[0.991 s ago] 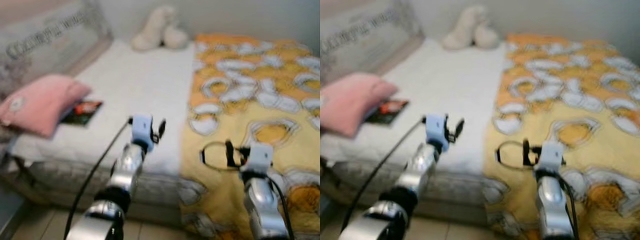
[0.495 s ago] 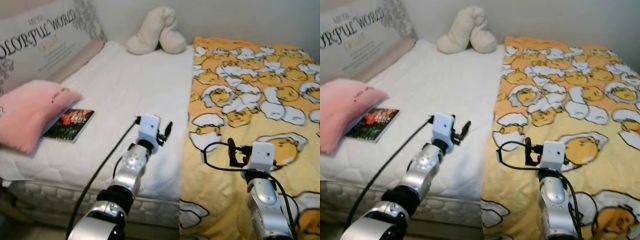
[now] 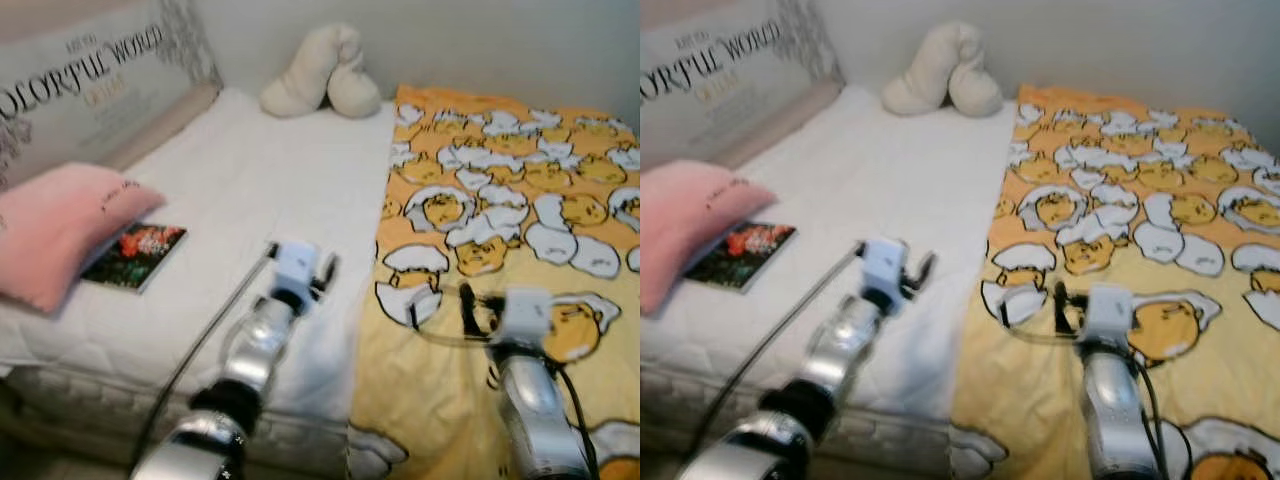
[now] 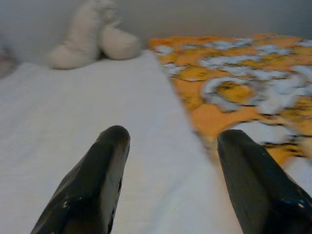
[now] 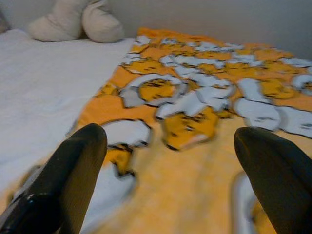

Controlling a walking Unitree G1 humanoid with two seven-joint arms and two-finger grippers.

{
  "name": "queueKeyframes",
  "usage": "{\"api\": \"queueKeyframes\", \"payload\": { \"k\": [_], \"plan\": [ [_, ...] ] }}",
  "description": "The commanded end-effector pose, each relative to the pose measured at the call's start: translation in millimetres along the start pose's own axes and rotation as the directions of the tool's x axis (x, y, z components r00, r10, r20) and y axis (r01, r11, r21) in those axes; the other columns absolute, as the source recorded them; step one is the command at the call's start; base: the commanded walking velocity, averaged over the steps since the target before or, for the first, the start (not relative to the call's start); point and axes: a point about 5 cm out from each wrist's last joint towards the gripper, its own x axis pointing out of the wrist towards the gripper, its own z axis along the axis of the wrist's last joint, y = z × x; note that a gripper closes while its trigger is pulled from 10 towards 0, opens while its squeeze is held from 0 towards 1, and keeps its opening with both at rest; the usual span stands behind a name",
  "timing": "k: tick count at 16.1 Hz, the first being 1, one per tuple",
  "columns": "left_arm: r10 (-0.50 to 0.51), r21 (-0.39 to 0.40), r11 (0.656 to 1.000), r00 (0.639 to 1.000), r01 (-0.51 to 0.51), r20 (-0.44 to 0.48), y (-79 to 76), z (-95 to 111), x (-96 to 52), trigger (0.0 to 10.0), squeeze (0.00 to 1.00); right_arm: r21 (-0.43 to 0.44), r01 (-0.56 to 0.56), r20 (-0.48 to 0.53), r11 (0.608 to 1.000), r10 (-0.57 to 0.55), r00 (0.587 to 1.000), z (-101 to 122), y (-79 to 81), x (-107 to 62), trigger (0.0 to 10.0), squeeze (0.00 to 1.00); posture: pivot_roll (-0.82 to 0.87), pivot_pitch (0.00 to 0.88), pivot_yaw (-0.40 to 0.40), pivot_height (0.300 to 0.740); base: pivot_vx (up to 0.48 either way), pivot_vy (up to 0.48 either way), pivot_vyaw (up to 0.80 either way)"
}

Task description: Clean up the room

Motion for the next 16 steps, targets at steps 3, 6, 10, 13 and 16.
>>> {"api": "queueKeyframes", "payload": {
  "k": [3, 6, 10, 13, 16],
  "plan": [
    [0.04, 0.02, 0.999, 0.999, -0.04, 0.002, 15.5, -4, -14.2, 10.0, 0.0, -0.004, -0.019, -0.075, 1.0, 0.018, 0.997, -8, 7.7, 17.5, 10.0, 0.0, 0.17, 0.142, 0.032, 0.74, 0.0, 0.0, 0.0],
    [0.059, 0.081, 0.995, 0.998, -0.057, -0.014, 36.9, -8, -36.9, 10.0, 0.0, 0.037, 0.066, -0.178, 0.997, -0.058, 0.982, -15, 5.5, 33.2, 10.0, 0.0, 0.29, 0.253, 0.052, 0.74, 0.0, 0.0, 0.0],
    [0.069, 0.142, 0.988, 0.998, -0.068, -0.005, 47.5, -1, -56.5, 10.0, 0.0, 0.116, 0.079, -0.358, 0.99, -0.032, 0.933, -47, 15.6, 21.5, 10.0, 0.0, 0.33, 0.291, 0.046, 0.74, 0.0, 0.0, 0.0],
    [0.055, 0.136, 0.989, 0.998, -0.053, -0.014, 40.1, -1, -58.8, 10.0, 0.0, 0.053, 0.009, -0.476, 0.999, 0.018, 0.879, -79, 18.1, -3.8, 10.0, 0.0, 0.31, 0.285, 0.037, 0.74, 0.0, 0.0, 0.0],
    [0.043, 0.142, 0.989, 0.999, -0.039, -0.02, 37.7, 2, -58.4, 10.0, 0.0, 0.045, 0.013, -0.496, 0.999, 0.011, 0.868, -98, 18.2, -26.3, 10.0, 0.0, 0.28, 0.272, 0.028, 0.74, 0.0, 0.0, 0.0]
  ]
}}
